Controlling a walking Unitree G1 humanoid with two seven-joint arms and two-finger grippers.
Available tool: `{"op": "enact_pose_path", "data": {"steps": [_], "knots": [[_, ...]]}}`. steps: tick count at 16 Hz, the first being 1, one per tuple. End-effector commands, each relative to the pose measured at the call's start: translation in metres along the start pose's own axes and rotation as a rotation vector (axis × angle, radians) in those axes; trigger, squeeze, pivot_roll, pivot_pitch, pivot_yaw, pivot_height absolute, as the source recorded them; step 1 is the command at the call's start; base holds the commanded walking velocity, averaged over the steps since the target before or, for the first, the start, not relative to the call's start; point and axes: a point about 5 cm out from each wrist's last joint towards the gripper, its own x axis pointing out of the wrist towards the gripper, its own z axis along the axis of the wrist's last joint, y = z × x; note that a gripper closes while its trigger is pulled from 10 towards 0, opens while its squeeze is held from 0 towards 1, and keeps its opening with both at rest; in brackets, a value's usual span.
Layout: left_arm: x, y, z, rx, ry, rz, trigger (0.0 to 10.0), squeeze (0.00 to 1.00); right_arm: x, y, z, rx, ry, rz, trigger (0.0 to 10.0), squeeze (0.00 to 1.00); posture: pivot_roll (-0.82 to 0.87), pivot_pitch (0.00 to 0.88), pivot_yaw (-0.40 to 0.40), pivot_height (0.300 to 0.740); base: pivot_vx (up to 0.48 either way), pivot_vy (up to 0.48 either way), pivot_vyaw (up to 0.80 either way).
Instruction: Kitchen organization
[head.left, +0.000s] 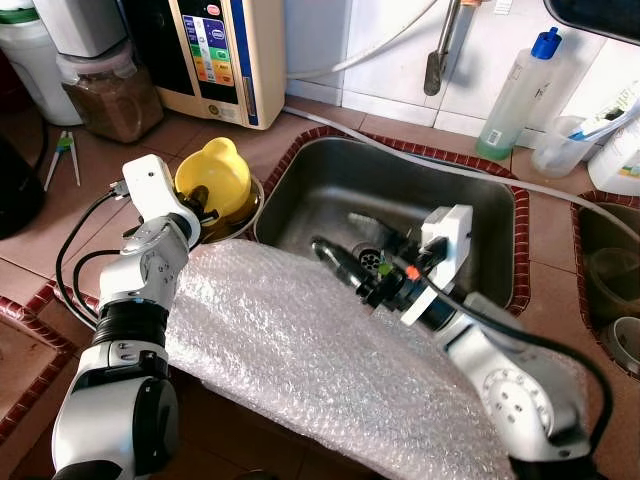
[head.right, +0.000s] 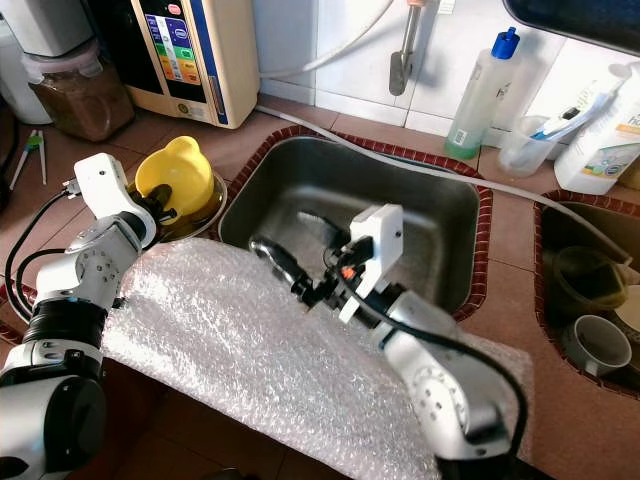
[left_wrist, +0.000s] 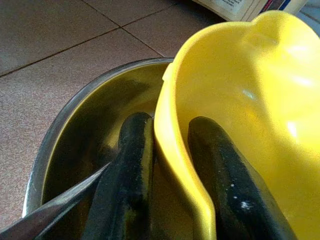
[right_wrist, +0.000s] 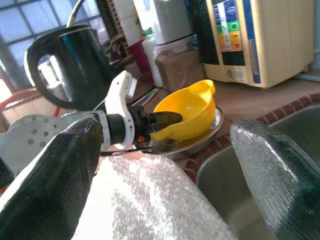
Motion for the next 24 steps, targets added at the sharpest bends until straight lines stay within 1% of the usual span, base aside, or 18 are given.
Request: {"op": "enact_pose_path", "data": {"steps": [1, 3, 5, 6, 7, 8, 9, 11, 12, 13, 14, 15, 17, 19, 21, 22, 23, 24], "knots": [[-0.001, 0.008, -0.015, 0.013, 0.064, 0.025, 0.0, 0.0, -0.002, -0.005, -0.001, -0.004, 0.026, 0.015, 10.0, 0.0, -0.08, 0.12, 0.029, 0.74, 0.0, 0.0, 0.0], [-0.001, 0.009, -0.015, 0.015, 0.059, 0.026, 0.0, 0.0, -0.006, -0.012, 0.0, -0.046, 0.083, 0.063, 10.0, 0.0, -0.08, 0.112, 0.038, 0.74, 0.0, 0.0, 0.0], [-0.001, 0.01, -0.011, 0.035, 0.039, 0.038, 0.0, 0.0, -0.009, -0.018, 0.003, -0.05, 0.109, 0.072, 10.0, 0.0, -0.08, 0.107, 0.038, 0.74, 0.0, 0.0, 0.0], [-0.001, 0.01, -0.009, 0.05, 0.031, 0.039, 0.0, 0.0, -0.009, -0.021, 0.003, -0.068, 0.125, 0.076, 10.0, 0.0, -0.08, 0.102, 0.041, 0.74, 0.0, 0.0, 0.0], [-0.001, 0.011, -0.007, 0.043, 0.016, 0.046, 0.0, 0.0, -0.01, -0.024, 0.002, -0.089, 0.146, 0.087, 10.0, 0.0, -0.08, 0.1, 0.041, 0.74, 0.0, 0.0, 0.0], [-0.001, 0.01, -0.005, 0.066, 0.001, 0.046, 0.0, 0.0, -0.01, -0.027, 0.003, -0.105, 0.158, 0.091, 10.0, 0.0, -0.08, 0.096, 0.041, 0.74, 0.0, 0.0, 0.0], [-0.001, 0.01, -0.002, 0.068, -0.026, 0.058, 0.0, 0.0, -0.01, -0.029, 0.003, -0.113, 0.162, 0.092, 10.0, 0.0, -0.08, 0.093, 0.038, 0.74, 0.0, 0.0, 0.0], [-0.003, 0.008, 0.008, 0.057, -0.113, 0.061, 0.0, 0.0, -0.008, -0.031, 0.004, -0.111, 0.146, 0.077, 10.0, 0.0, -0.08, 0.089, 0.036, 0.74, 0.0, 0.0, 0.0], [-0.005, 0.001, 0.015, 0.069, -0.202, 0.022, 0.0, 0.0, -0.005, -0.03, 0.003, -0.096, 0.114, 0.055, 10.0, 0.0, -0.07, 0.084, 0.041, 0.74, 0.0, 0.0, 0.0], [-0.006, -0.001, 0.017, 0.076, -0.225, 0.007, 0.0, 0.0, -0.004, -0.029, 0.002, -0.093, 0.107, 0.051, 10.0, 0.0, -0.07, 0.084, 0.041, 0.74, 0.0, 0.0, 0.0], [-0.007, -0.007, 0.022, 0.096, -0.274, -0.024, 0.0, 0.0, 0.0, -0.027, 0.001, -0.091, 0.072, 0.03, 10.0, 0.0, -0.07, 0.089, 0.043, 0.74, 0.0, 0.0, 0.0], [-0.007, -0.009, 0.024, 0.095, -0.292, -0.029, 0.0, 0.0, 0.003, -0.025, 0.001, -0.083, 0.048, 0.013, 10.0, 0.0, -0.07, 0.09, 0.044, 0.74, 0.0, 0.0, 0.0], [-0.01, -0.013, 0.035, 0.092, -0.391, -0.052, 0.0, 0.0, 0.01, -0.022, 0.001, -0.088, 0.004, -0.023, 10.0, 0.0, -0.08, 0.093, 0.045, 0.74, 0.0, 0.0, 0.0], [-0.014, -0.027, 0.04, 0.101, -0.449, -0.136, 0.0, 0.0, 0.017, -0.024, 0.006, -0.08, -0.052, -0.071, 10.0, 0.0, -0.08, 0.094, 0.043, 0.74, 0.0, 0.0, 0.0], [-0.019, -0.044, 0.041, 0.159, -0.501, -0.224, 0.0, 0.0, 0.025, -0.033, 0.018, -0.055, -0.133, -0.152, 10.0, 0.0, -0.08, 0.094, 0.042, 0.74, 0.0, 0.0, 0.0], [-0.022, -0.053, 0.04, 0.172, -0.52, -0.268, 0.0, 0.0, 0.029, -0.036, 0.023, -0.034, -0.167, -0.182, 10.0, 0.0, -0.08, 0.093, 0.041, 0.74, 0.0, 0.0, 0.0], [-0.026, -0.07, 0.033, 0.195, -0.545, -0.34, 0.0, 0.0, 0.035, -0.038, 0.029, 0.006, -0.207, -0.21, 10.0, 0.0, -0.08, 0.092, 0.036, 0.74, 0.0, 0.0, 0.0], [-0.029, -0.078, 0.03, 0.202, -0.555, -0.372, 0.0, 0.0, 0.037, -0.039, 0.03, 0.019, -0.218, -0.219, 10.0, 0.0, -0.08, 0.092, 0.033, 0.74, 0.0, 0.0, 0.0]]}}
